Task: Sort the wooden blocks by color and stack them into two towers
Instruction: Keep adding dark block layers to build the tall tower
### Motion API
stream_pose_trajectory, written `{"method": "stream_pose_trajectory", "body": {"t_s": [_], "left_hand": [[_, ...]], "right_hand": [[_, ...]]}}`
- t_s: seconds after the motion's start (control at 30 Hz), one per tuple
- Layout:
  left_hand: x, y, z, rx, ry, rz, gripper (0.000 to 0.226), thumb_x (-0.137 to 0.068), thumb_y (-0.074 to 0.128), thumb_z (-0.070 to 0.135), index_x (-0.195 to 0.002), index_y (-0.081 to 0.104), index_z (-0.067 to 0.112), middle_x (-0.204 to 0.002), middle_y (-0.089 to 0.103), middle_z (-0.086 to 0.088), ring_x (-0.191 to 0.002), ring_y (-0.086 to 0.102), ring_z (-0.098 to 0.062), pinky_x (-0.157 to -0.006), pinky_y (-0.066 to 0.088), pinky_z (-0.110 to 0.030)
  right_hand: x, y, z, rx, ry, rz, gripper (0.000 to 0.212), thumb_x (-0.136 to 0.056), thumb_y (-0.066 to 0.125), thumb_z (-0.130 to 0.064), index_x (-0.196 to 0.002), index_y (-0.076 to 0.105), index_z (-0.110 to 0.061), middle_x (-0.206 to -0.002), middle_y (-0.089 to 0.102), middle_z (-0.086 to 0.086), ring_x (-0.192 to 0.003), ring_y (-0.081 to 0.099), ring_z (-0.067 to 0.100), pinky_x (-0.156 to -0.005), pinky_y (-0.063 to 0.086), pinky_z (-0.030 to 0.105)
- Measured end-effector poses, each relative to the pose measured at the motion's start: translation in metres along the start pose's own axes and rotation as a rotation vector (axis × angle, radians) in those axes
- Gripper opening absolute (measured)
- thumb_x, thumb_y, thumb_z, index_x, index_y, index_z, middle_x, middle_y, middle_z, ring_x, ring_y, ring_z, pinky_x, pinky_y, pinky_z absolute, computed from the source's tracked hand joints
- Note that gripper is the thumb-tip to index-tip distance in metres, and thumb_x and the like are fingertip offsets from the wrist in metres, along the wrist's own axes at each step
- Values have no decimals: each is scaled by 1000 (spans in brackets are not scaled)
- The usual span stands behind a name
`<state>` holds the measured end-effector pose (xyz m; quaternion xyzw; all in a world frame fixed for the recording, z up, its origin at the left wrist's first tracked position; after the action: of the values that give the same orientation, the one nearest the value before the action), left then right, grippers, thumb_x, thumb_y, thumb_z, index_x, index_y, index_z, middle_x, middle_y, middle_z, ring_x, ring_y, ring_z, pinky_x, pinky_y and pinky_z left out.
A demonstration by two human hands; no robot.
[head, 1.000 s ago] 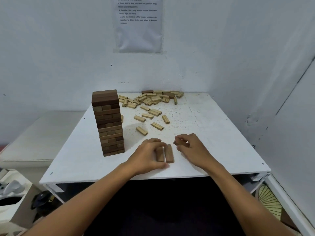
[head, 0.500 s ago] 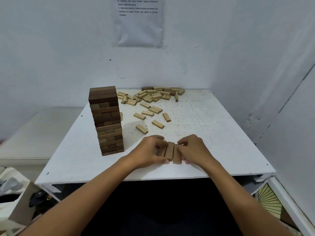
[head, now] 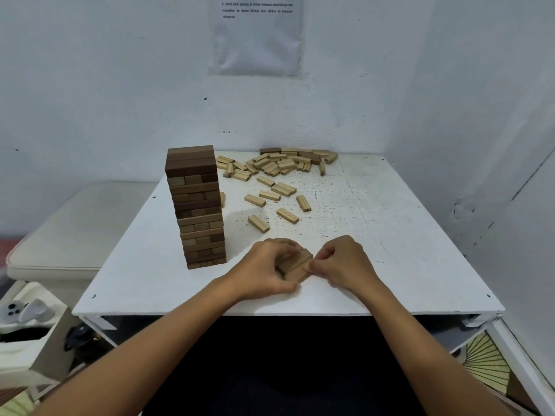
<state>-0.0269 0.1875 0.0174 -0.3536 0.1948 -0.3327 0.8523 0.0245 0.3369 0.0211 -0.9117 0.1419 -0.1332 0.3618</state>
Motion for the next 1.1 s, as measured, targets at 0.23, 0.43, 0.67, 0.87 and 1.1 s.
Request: {"method": "stream_pose_trajectory", "body": {"t_s": [0.23,0.43,0.67,0.87,1.1], "left_hand": [[3,-5,-8,-45,46,-160,85,-65,66,24,-146,39,25,-152,36,4,-139,32,-8,-116,26,-30],[11,1,-11,135,52,0,85,-71,71,30,-147,32,31,-149,37,6,-137,35,-5,-114,32,-31],[14,12,-7,451,-156,228,70,-87,39,46,-152,16,34,-158,21,14,-143,17,3,-120,18,-34],[6,16,3,724,-230,338,70,-83,30,51,-150,16,36,-157,23,11,-140,20,1,-109,16,-20],[6,16,-6,806,-223,373,64,-83,29,62,-143,24,41,-153,29,10,-127,27,17,-102,18,-10]], "right_hand": [[8,10,-5,80,-44,1,31,-68,81,-42,-64,63,-17,-61,58,-9,-63,55,12,-55,35,27],[6,6,-4,-10,-69,105,11,-82,64,-25,-73,66,-20,-68,62,-6,-70,59,15,-59,40,27],[6,21,-16,-591,-156,105,31,-102,46,-29,-130,57,-23,-128,56,-15,-117,49,-2,-89,34,4],[10,46,-26,-807,-151,35,53,-88,26,-64,-136,39,-44,-140,37,-27,-135,32,-5,-114,22,24],[14,50,-29,-892,-147,46,59,-82,24,-68,-131,45,-44,-141,41,-23,-138,33,-1,-117,20,26]]}}
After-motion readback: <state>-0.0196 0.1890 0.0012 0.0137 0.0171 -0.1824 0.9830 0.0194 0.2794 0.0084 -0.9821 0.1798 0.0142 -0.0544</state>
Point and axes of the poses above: each hand's wrist, its own x-axis away from the middle knuckle, its own y-axis out of the palm, z = x × y, the point moved 6 cm from there along -x, towards the middle knuckle
